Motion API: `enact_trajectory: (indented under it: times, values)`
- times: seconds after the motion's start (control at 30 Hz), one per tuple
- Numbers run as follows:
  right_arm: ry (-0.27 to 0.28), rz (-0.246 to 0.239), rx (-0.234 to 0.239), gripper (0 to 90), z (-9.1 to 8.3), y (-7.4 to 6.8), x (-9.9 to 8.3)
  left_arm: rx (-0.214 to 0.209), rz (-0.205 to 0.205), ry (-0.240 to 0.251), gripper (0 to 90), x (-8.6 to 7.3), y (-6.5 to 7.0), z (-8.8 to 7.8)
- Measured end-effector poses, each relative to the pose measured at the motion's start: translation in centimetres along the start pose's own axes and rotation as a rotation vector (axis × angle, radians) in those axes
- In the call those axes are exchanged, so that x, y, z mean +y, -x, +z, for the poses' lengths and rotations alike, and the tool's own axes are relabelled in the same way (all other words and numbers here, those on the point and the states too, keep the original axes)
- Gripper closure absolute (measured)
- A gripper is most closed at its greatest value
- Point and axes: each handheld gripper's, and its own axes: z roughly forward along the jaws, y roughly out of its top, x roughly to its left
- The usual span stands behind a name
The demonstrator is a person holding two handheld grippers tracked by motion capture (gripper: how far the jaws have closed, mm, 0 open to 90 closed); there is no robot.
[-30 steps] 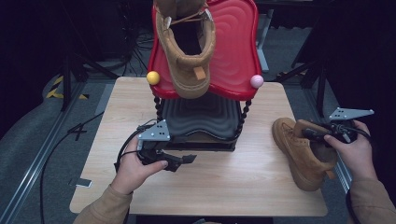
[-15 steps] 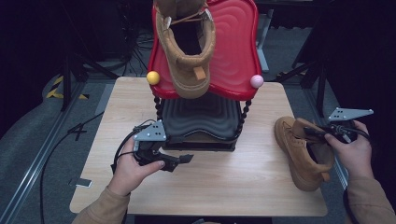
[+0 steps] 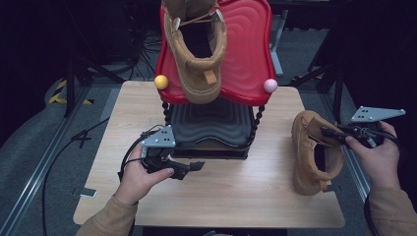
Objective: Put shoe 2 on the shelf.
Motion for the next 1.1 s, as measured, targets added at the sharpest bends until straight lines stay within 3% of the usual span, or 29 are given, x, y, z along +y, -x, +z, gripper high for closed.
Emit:
enact_trajectory:
  times: [0.57, 1.1]
  values:
    - [0.061, -0.065, -0.01, 82.0, -4.3, -1.4, 7.3, -0.001, 0.001, 0.022, 31.3, 0.1, -0.1, -0.7]
    - [0.085, -0.076, -0.007, 82.1, -7.0, -1.9, 11.9, -0.003, -0.002, 0.036, 31.3, 0.2, -0.3, -1.2]
